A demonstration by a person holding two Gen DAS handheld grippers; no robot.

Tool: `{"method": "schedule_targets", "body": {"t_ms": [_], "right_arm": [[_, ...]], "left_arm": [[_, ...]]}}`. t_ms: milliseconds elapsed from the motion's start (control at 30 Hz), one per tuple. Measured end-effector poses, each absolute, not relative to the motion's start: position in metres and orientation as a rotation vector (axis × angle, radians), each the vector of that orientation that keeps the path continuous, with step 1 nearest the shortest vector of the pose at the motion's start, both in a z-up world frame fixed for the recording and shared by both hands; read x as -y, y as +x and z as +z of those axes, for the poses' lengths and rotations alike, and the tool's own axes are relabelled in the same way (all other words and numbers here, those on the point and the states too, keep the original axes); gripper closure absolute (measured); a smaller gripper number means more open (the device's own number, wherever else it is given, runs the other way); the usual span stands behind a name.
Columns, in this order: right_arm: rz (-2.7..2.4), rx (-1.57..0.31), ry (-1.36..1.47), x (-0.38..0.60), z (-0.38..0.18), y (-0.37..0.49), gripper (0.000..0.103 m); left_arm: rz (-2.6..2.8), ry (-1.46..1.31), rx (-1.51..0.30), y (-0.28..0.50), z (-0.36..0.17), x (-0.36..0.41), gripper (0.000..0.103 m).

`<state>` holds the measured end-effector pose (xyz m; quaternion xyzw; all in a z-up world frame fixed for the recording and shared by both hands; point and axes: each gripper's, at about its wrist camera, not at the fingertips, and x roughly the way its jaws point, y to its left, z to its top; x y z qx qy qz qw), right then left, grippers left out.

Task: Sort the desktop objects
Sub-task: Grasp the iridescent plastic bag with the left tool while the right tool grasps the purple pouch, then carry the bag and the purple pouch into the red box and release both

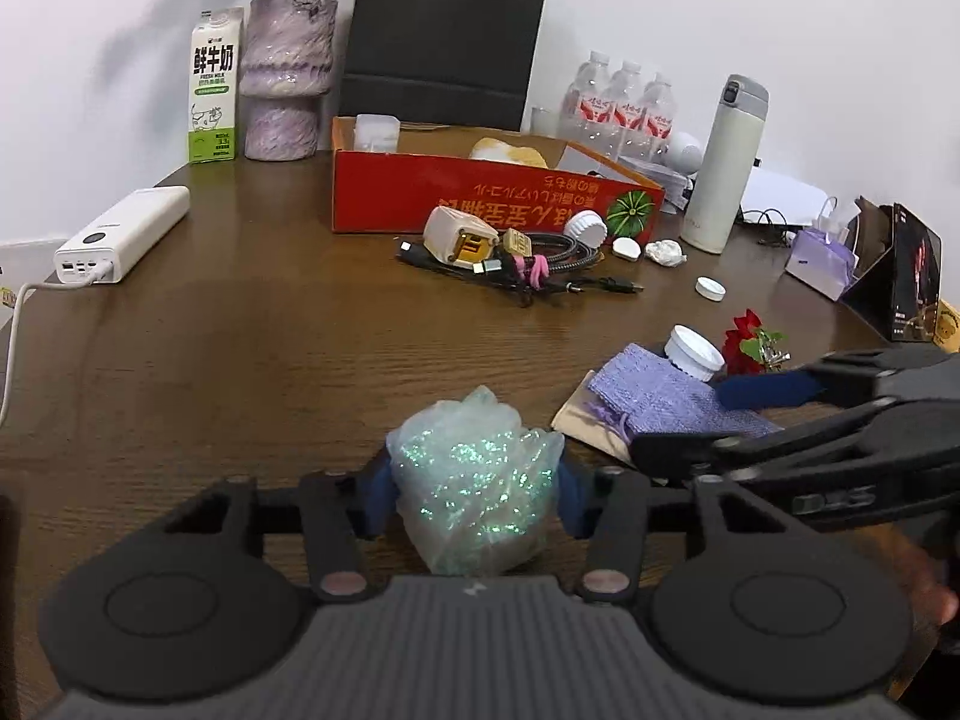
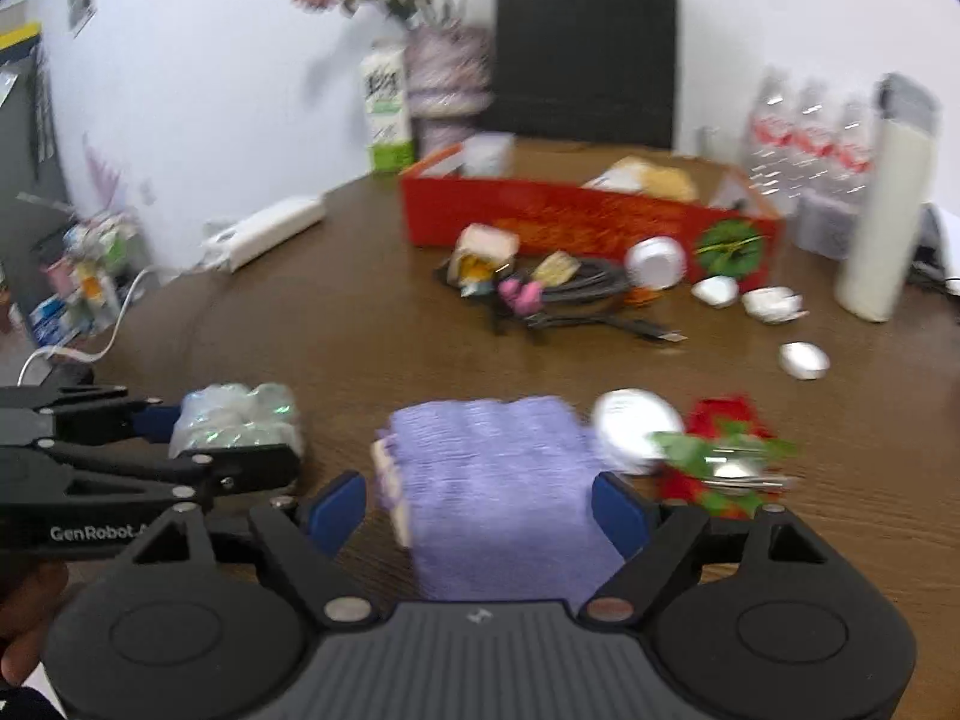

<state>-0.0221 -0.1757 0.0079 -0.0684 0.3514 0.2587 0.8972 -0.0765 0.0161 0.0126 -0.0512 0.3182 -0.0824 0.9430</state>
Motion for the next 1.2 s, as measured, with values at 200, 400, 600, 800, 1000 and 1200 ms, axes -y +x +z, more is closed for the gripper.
{"method": "schedule_targets", "body": {"t_ms": [200, 400, 600, 800, 1000, 1200], "right_arm": [[0.495, -0.714, 0.067, 0.193, 0.024, -0.015, 0.099], [0.468, -0.549, 0.097, 0.212, 0.068, -0.042, 0.1], [0.444, -0.501, 0.095, 0.217, 0.087, -0.033, 0.1], [0.438, -0.439, 0.12, 0.207, 0.125, 0.025, 0.1], [0.447, -0.459, 0.2, 0.177, 0.156, 0.145, 0.1], [0.345, -0.641, 0.158, 0.115, 0.125, 0.281, 0.1]], "left_arm": [[-0.167, -0.08, -0.633, -0.077, 0.018, -0.017, 0.057], [-0.167, -0.1, -0.583, -0.074, 0.036, -0.02, 0.06], [-0.181, -0.117, -0.544, -0.067, 0.058, -0.016, 0.063], [-0.169, -0.115, -0.52, -0.009, 0.102, -0.031, 0.064], [-0.113, -0.007, -0.512, 0.106, 0.138, -0.029, 0.063], [-0.087, -0.031, -0.692, 0.24, 0.103, -0.015, 0.059]]}}
